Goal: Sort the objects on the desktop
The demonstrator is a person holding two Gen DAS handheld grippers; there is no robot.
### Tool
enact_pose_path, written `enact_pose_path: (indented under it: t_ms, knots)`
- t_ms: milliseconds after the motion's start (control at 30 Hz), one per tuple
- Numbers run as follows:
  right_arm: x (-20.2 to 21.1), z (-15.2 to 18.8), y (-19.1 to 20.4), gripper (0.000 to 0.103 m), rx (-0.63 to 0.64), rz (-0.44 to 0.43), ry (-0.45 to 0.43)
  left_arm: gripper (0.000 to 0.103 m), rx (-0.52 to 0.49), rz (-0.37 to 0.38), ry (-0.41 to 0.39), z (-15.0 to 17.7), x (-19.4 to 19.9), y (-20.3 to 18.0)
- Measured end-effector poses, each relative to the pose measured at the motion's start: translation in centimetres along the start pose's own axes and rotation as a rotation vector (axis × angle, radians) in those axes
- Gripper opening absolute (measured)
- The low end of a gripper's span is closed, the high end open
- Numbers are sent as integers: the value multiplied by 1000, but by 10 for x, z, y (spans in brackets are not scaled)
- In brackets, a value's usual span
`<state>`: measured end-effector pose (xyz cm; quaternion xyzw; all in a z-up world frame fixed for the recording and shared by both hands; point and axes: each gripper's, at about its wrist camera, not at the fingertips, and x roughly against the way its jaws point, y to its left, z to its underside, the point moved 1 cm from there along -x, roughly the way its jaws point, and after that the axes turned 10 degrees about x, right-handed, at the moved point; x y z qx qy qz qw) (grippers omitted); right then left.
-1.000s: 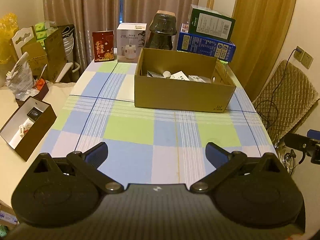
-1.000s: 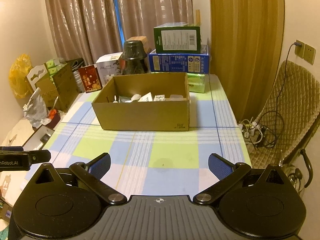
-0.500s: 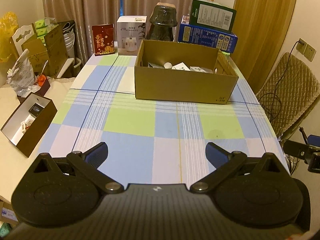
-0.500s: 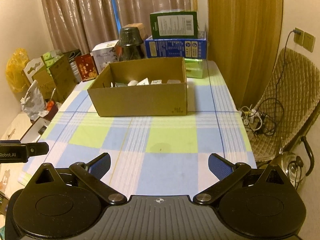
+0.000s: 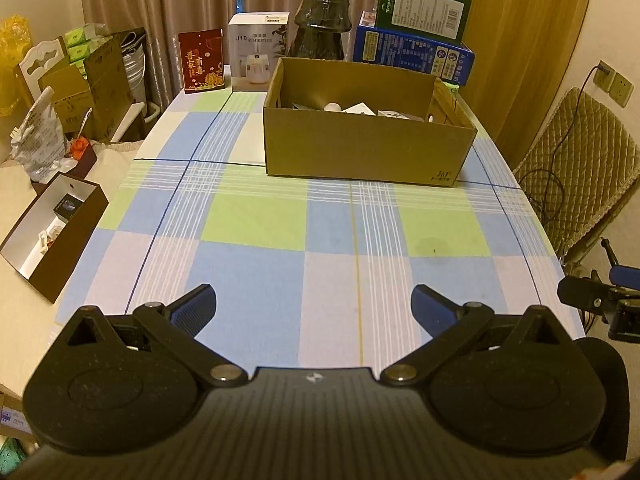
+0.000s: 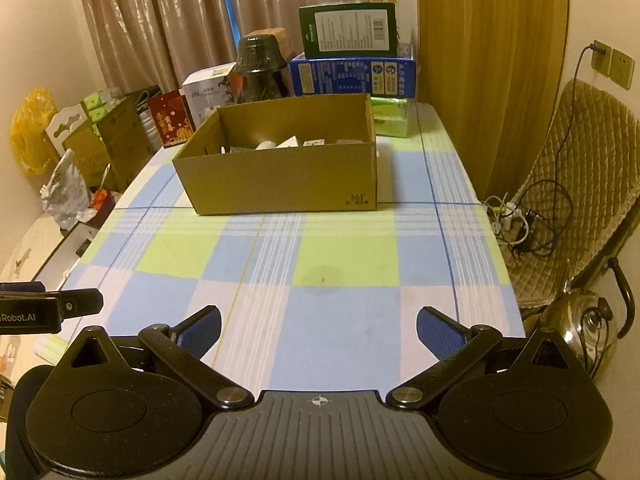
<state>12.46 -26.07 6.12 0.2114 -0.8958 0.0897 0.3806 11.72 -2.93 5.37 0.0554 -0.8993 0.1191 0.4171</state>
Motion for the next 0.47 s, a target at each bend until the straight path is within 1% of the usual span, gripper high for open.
enact_pose_path:
  t_ms: [333, 467]
  knots:
    - [0, 1, -1, 101, -4, -2, 3, 102, -10, 14, 1, 0, -1, -2]
    - [0, 1, -1, 101, -5, -1, 3, 102, -10, 23, -17, 2, 1, -2]
